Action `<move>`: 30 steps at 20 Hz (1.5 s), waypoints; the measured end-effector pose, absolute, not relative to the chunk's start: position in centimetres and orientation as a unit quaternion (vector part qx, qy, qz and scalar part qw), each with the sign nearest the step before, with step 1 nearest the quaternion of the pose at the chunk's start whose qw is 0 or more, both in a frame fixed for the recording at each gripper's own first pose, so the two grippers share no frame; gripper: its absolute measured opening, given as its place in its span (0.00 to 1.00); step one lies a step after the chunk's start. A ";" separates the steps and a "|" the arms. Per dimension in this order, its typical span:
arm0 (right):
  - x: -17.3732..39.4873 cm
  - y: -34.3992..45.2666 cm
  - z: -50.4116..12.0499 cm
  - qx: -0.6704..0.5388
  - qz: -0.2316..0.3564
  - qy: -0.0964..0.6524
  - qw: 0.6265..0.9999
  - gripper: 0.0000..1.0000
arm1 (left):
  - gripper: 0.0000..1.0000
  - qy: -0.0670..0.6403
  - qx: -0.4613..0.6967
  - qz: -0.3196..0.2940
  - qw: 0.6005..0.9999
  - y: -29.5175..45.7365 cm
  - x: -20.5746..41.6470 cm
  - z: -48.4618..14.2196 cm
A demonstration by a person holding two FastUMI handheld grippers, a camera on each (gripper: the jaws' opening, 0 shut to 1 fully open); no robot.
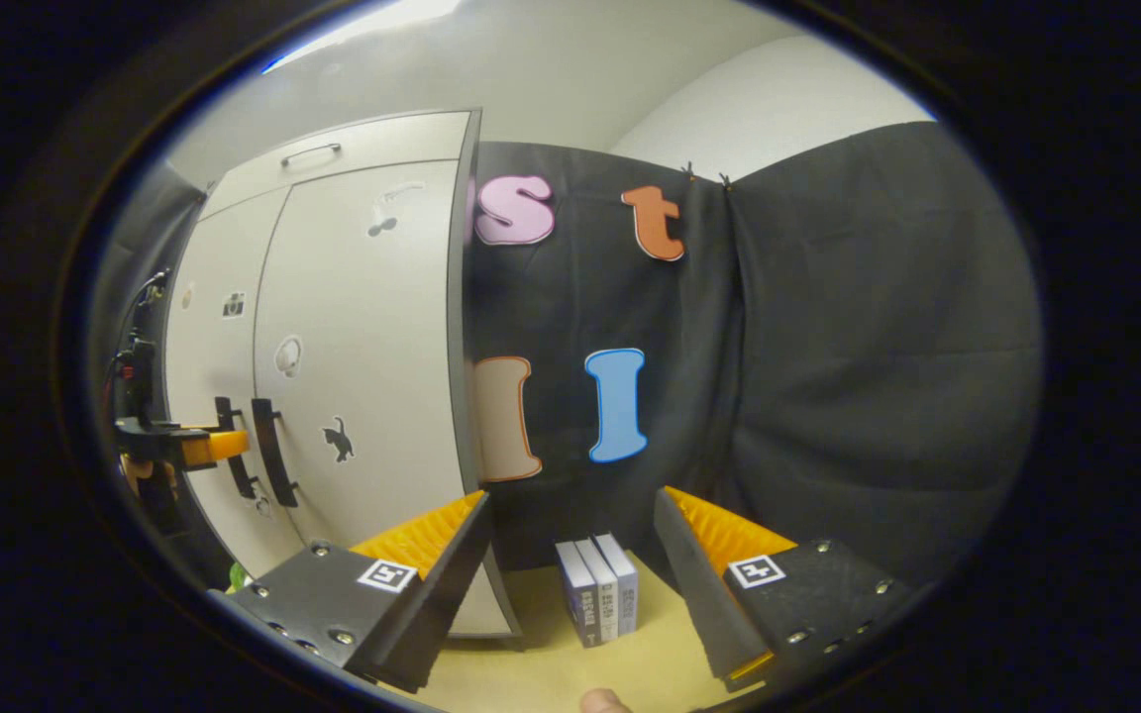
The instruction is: Grasp the bottle in the cabinet with the left hand and place it on the coaster, then close the right door with the right hand and the left door with the left hand.
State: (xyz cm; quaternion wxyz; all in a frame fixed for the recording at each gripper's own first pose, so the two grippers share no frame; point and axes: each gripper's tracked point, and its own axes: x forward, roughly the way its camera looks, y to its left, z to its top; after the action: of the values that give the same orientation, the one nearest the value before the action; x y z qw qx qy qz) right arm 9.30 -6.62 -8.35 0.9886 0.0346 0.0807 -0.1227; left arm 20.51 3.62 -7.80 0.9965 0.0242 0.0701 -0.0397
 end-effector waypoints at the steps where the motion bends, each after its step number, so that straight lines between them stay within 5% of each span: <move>1: 9.5 -6.5 -8.4 0.035 -0.121 0.082 0.989 0.99 | 0.82 0.071 0.025 -0.037 0.996 3.6 20.6 -7.9; 8: 9.6 -4.3 -6.7 0.023 -0.098 0.085 0.991 0.99 | 0.82 0.072 0.045 -0.018 0.996 3.5 19.1 -6.6; 17: 6.4 2.9 4.1 0.037 -0.009 0.019 0.999 0.98 | 0.81 -0.011 0.036 -0.010 0.999 0.4 5.8 6.0; 30: 2.7 6.8 8.2 0.072 0.046 0.008 0.996 0.97 | 0.81 -0.021 0.044 0.046 0.998 1.1 -5.5 9.4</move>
State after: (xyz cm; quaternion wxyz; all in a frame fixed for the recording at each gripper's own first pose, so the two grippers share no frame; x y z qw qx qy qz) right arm 2.72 6.81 8.25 0.9963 0.0722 0.0082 0.0461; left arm -5.48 1.14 9.41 0.9977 0.0443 -0.0207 0.0464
